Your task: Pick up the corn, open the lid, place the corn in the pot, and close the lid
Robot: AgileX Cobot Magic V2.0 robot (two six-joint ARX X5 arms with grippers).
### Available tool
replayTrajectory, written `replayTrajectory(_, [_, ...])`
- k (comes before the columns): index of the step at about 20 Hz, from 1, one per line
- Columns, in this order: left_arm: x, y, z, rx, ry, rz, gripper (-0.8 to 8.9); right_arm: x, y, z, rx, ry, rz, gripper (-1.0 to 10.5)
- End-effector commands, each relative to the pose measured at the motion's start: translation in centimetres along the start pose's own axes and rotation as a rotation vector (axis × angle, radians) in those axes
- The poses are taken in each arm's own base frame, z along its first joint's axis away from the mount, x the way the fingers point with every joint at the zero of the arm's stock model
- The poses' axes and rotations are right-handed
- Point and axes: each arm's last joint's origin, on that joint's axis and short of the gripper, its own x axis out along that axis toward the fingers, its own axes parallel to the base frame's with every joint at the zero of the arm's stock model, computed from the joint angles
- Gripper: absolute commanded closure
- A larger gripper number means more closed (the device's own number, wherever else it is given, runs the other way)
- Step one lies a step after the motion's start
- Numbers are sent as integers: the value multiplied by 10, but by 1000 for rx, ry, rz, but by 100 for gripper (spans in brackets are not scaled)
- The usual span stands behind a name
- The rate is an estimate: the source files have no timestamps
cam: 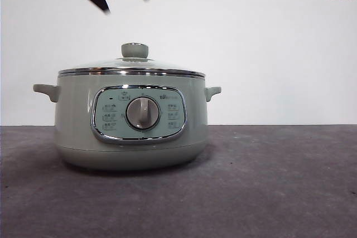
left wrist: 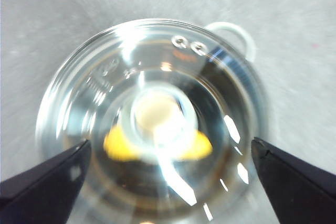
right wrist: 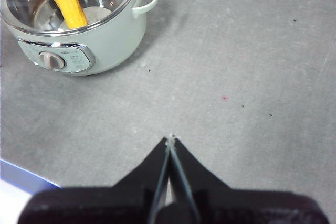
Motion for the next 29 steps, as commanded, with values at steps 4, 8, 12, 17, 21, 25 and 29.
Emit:
replayTrajectory(4, [-87,-10,-35,3,-51,0,818,2,-1,0,6,-6,-51,958])
replayTrajectory(8, [-135,-16,-58,-18,-155,3,818,2,-1,0,6,-6,-54,958])
replayTrajectory(12, [-161,-19,-72,-12,-226,9,818,2,-1,0,6,-6,-54,958])
replayTrajectory(17, [-160,-19,-71,-12,-224,9,818,2,-1,0,6,-6,-54,958])
replayTrajectory(21, [-157,-14,-73,110,-203,49,817,2,-1,0,6,-6,-54,958])
replayTrajectory(25, [-156,1,-109,22,-159,130,817,2,-1,0,6,-6,-54,958])
replayTrajectory(29, [-119,17,-169,-76,-256,268,817,2,-1,0,6,-6,-54,958])
